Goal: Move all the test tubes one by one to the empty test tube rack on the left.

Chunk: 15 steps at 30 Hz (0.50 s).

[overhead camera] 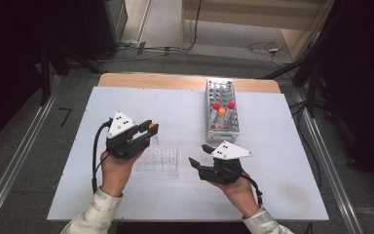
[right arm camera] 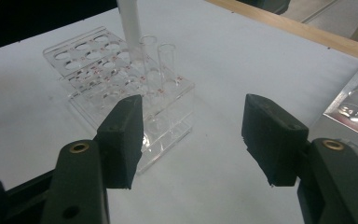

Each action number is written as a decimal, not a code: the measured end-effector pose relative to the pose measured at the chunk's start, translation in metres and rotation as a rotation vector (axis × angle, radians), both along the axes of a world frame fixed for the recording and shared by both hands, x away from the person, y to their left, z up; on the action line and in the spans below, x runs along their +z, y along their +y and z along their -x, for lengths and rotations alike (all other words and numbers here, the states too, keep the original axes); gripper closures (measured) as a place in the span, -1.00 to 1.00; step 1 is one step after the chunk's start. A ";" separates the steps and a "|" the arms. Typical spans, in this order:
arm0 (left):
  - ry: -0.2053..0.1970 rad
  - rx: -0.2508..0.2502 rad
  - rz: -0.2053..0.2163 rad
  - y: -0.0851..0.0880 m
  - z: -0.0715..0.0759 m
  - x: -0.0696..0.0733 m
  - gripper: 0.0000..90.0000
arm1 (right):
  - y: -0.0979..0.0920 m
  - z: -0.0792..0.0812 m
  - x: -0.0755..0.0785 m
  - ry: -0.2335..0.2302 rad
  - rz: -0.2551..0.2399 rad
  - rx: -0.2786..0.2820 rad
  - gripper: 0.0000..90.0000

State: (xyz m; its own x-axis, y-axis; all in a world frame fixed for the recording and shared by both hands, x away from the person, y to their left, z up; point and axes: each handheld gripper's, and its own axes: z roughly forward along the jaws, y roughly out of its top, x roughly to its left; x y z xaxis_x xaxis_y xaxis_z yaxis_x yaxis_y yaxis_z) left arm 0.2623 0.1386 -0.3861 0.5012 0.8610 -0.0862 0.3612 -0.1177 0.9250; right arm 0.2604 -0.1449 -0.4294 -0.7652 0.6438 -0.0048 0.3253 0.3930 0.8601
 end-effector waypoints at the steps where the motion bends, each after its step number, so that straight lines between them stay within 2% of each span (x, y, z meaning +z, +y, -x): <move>1: 0.003 -0.003 -0.009 -0.001 0.000 -0.001 0.55 | 0.000 0.000 0.000 0.001 0.000 -0.001 -0.18; 9: 0.028 0.004 -0.067 -0.012 0.000 -0.017 0.55 | -0.001 0.001 0.000 0.000 0.005 0.001 -0.18; 15: 0.050 0.018 -0.066 -0.012 0.000 -0.026 0.54 | -0.001 0.000 -0.001 -0.003 0.011 0.000 -0.18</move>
State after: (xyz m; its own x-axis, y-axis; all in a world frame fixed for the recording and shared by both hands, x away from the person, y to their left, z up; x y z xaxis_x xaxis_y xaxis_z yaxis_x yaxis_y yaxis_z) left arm 0.2626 0.1270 -0.4121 0.4824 0.8743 -0.0537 0.4093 -0.1708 0.8963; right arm 0.2605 -0.1459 -0.4300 -0.7650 0.6439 -0.0140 0.3229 0.4023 0.8567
